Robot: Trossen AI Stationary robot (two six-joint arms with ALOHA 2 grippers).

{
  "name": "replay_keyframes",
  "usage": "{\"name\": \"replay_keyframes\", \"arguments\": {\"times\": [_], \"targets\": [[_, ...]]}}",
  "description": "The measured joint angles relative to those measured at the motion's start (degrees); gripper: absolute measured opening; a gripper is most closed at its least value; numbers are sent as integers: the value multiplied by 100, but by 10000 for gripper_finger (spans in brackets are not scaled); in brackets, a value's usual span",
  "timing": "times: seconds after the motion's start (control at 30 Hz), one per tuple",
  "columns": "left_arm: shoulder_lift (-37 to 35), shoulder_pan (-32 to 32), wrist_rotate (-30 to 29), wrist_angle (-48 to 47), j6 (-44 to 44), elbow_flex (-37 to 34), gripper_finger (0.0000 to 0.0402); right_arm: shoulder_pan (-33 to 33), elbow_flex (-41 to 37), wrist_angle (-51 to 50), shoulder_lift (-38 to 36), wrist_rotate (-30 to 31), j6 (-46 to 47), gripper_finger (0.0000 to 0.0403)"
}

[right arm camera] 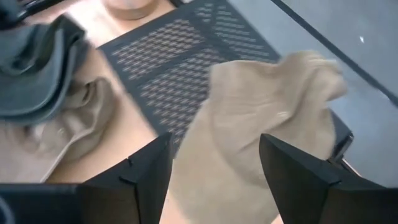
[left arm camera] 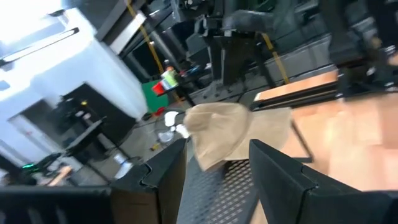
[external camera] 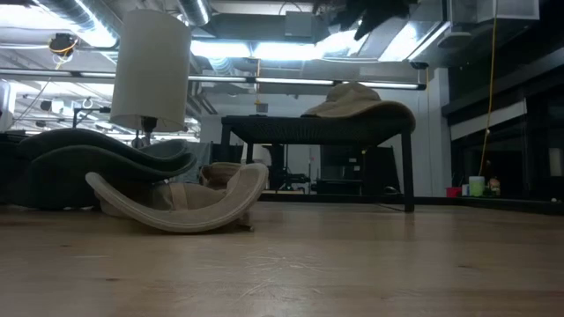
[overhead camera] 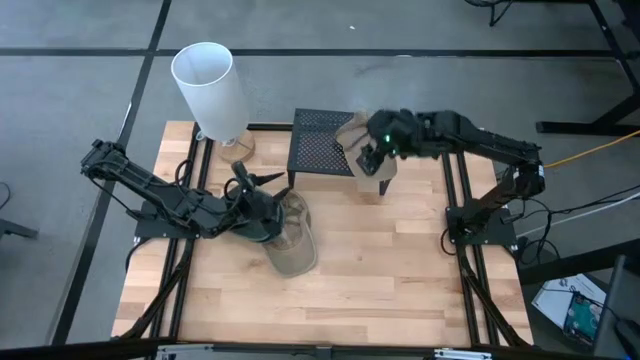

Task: Pick & Place hat
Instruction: Put the brown cap on the shelf

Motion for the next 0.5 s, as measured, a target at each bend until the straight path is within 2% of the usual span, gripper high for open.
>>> {"name": "replay_keyframes", "arguments": {"times": [0.27, 0.37, 0.5], "targets": [[0, -87, 257, -610, -886, 0, 166, 1704, -1, -643, 0, 1247, 485, 239], [0, -56, 1053, -997, -1505, 0, 164, 2326, -120, -756, -6, 1502, 845, 239], [0, 132, 2355, -1410, -2128, 0, 160, 3026, -713, -752, -39, 1645, 1413, 239]]}}
